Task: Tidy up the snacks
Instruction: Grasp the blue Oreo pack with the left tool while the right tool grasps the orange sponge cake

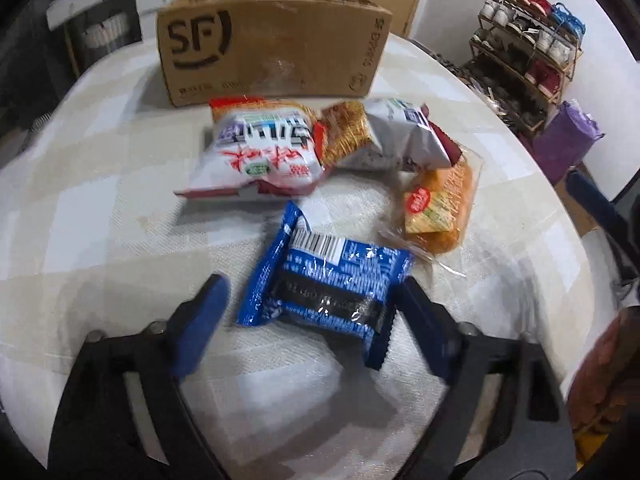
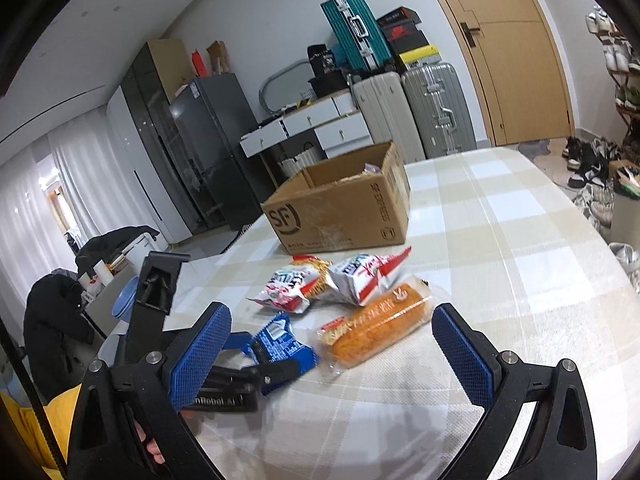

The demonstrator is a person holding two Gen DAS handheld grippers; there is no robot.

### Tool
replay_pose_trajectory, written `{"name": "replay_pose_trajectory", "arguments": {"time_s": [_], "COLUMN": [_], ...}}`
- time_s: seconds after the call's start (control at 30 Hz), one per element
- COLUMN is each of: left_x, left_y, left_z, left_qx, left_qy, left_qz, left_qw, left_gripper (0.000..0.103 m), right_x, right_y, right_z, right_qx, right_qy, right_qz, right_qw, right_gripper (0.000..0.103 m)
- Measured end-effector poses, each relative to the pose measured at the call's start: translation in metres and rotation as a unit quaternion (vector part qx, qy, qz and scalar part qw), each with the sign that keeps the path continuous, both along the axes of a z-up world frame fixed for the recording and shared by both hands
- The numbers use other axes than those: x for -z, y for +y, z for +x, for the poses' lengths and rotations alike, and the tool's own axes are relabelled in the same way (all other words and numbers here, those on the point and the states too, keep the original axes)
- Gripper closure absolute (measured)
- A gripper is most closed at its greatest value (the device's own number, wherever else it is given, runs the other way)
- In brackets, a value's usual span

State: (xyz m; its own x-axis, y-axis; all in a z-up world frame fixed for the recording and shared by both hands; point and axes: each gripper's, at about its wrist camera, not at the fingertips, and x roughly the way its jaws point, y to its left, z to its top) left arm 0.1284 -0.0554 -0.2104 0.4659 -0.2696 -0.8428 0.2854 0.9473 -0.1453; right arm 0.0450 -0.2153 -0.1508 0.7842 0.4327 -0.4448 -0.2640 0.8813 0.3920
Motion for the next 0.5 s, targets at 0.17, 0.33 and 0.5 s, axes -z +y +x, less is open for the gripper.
{"name": "replay_pose_trajectory", "arguments": {"time_s": [0.17,0.33,0.5], "left_x": [0.001,0.001,-0.014], "left_y": [-0.006,0.000,0.012], "left_z": [0.005,0.004,-0.008], "left_qx": [0.017,0.014,0.006], "left_qy": [-0.009,-0.013,-0.032], "left_qz": [-0.006,-0.019,-0.036], "left_qw": [0.9998,0.9996,0.9988], "left_gripper": [0.054,0.060,0.060], "right_x": [0.004,0.007,0.016], "right_y": [-0.003,0.001,0.002], "right_z": [0.002,0.003,0.013], "right_qx": [0.001,0.004,0.035], "right_qy": [0.006,0.023,0.065], "right_qz": [0.001,-0.008,-0.019], "right_qw": [1.000,1.000,0.997], "right_gripper": [0.001,0.001,0.001]}}
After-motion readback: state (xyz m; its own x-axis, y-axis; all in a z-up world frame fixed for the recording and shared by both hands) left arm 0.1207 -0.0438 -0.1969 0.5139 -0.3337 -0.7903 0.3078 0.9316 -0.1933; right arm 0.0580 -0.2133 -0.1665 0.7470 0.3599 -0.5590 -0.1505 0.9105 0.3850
